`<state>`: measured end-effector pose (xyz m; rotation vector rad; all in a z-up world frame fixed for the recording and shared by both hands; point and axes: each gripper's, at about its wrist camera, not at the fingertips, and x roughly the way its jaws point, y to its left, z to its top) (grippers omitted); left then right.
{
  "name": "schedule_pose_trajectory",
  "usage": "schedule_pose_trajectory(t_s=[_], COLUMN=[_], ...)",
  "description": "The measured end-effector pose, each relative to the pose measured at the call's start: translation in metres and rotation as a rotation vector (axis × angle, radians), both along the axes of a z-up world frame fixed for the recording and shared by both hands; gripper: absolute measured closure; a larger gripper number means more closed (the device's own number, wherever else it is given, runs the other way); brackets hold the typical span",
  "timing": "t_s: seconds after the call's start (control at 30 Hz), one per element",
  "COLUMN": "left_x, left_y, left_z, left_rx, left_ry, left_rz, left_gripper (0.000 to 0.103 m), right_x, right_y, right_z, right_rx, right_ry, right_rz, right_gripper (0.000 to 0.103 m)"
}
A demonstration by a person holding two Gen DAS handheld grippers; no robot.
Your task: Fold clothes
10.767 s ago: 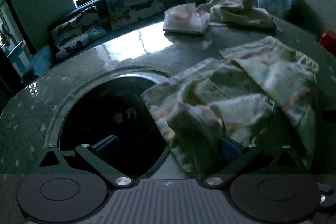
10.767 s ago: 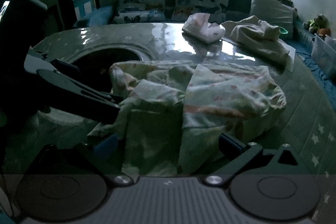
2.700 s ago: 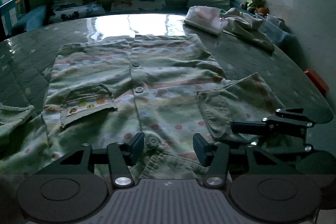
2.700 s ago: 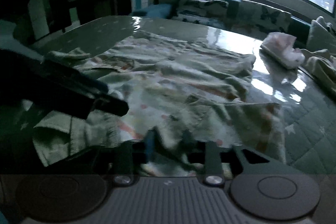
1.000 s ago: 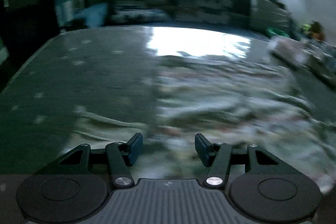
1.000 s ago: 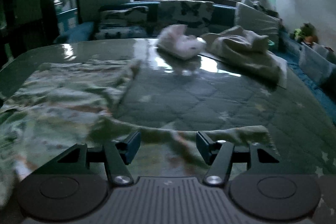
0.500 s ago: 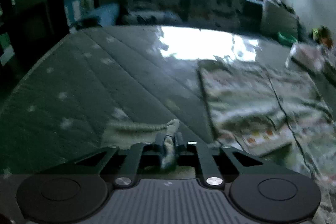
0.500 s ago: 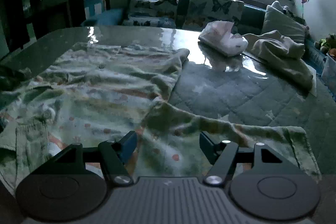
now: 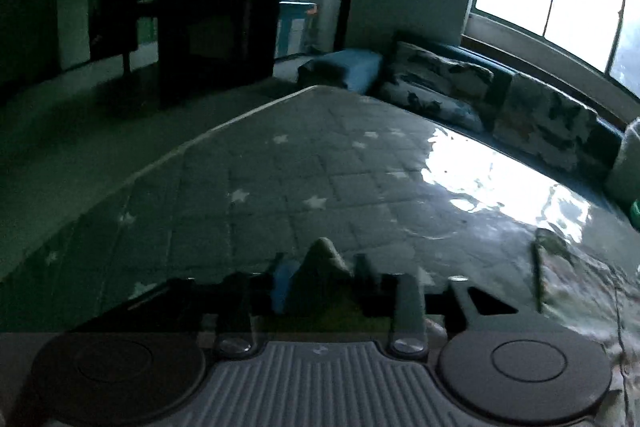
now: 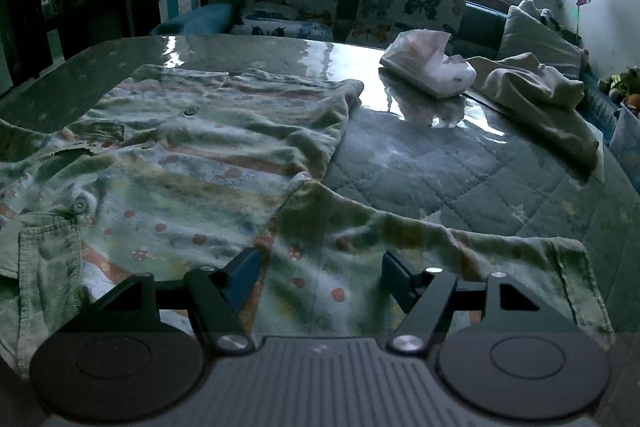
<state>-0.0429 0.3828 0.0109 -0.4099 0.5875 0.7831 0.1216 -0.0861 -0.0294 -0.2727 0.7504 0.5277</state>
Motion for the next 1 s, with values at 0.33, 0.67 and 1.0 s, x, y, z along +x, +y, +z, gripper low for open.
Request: schedule_pose_trajectory(t_s=[0.33,0.67,1.0], left_x=[-0.011,0.011,0.016], left_y=[-0.006,-0.011,-0.043], left_z=[0.010,-0.014,-0.035], left_rx=[0.147,0.020,0.184], left_ry=[-0.032,0.085,0.184], left_rz=[-0.004,-0.103,-0.212], left_gripper=[0.049,0.056,0.055], right_x=[0.001,-0.001,-0.024], right_y=[0.001,0.005,0.041], right_z=[0.001,0.004,0.022], right_rx=[-0.016,-0.018,0.052], right_ry=[0.000,-0.011,-0.027], right_rz=[0.004,0.008,0.176], right_gripper=[0.030,0.029,0.027])
